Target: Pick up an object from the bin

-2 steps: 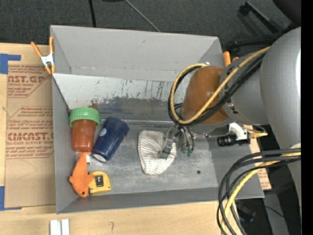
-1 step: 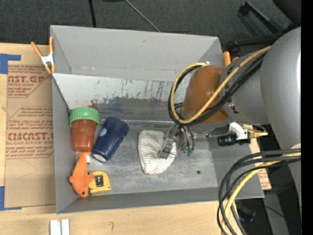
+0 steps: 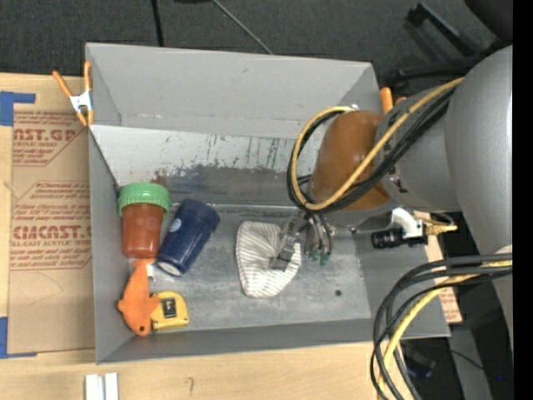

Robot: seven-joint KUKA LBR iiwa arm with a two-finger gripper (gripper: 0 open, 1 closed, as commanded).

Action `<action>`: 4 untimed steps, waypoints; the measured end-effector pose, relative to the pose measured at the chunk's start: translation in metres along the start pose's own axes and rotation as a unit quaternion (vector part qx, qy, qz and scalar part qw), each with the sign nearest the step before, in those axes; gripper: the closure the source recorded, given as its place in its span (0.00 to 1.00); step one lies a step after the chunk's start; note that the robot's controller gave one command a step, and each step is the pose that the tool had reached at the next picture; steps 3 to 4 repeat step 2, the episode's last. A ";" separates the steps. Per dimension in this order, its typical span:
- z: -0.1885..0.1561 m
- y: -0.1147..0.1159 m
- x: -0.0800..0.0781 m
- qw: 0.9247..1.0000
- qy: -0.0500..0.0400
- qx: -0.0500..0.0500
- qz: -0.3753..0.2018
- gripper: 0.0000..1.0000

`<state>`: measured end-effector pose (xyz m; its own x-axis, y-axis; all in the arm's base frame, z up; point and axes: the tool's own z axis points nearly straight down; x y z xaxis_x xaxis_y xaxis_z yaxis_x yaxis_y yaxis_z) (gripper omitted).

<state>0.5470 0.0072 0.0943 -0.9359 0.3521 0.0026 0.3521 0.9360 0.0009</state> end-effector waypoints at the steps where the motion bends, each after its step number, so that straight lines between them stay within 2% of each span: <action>1: -0.013 0.000 0.001 1.000 0.001 0.000 0.000 1.00; 2: -0.025 0.001 0.000 1.000 -0.002 -0.001 0.000 1.00; 4: -0.025 0.001 0.000 1.000 -0.002 -0.001 0.000 1.00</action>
Offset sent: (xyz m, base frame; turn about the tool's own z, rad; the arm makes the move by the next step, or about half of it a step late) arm 0.0000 -0.0001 0.0323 0.0000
